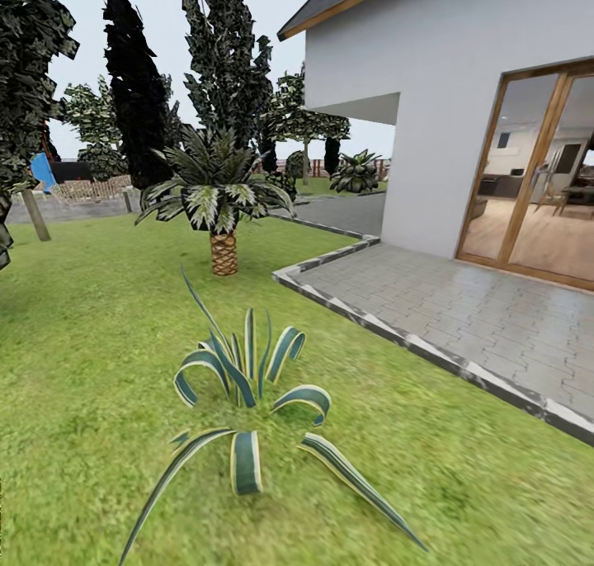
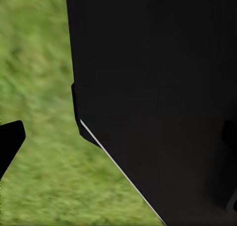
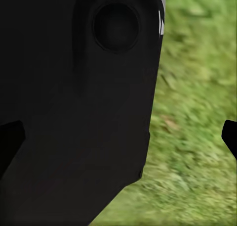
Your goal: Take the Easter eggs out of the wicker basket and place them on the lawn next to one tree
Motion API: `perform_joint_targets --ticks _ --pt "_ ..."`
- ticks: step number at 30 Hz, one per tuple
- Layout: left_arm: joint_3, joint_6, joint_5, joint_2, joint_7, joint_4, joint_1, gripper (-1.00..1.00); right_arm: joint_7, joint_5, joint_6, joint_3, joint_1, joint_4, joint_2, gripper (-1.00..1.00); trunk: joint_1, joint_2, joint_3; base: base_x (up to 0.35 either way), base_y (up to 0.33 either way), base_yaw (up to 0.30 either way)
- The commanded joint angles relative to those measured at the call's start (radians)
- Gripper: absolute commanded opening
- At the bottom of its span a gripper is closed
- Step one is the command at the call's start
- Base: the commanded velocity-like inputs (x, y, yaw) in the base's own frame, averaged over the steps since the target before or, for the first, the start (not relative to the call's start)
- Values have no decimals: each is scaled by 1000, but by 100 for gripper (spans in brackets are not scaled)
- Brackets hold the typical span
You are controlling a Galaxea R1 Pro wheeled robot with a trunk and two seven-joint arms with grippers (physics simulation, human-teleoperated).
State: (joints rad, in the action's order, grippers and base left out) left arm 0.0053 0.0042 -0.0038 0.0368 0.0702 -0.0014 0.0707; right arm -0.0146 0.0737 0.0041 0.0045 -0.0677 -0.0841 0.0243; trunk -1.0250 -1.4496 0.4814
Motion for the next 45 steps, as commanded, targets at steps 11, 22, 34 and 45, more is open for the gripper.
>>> perform_joint_targets --ticks 11,22,34,45 --pt "-2 2 -1 2 5 0 0 100 -1 8 0 0 -1 -2 0 100 0 0 1 0 268 0" --pt "-2 1 -2 0 3 0 0 100 -2 4 -1 0 -1 -2 0 100 0 0 1 0 248 -125" --pt "-2 1 -2 0 3 0 0 100 -2 2 -1 0 -1 -2 0 100 0 0 1 0 4 -254" --pt "-2 2 -2 1 5 0 0 100 -1 4 -1 0 -1 -2 0 100 0 0 1 126 236 -17"
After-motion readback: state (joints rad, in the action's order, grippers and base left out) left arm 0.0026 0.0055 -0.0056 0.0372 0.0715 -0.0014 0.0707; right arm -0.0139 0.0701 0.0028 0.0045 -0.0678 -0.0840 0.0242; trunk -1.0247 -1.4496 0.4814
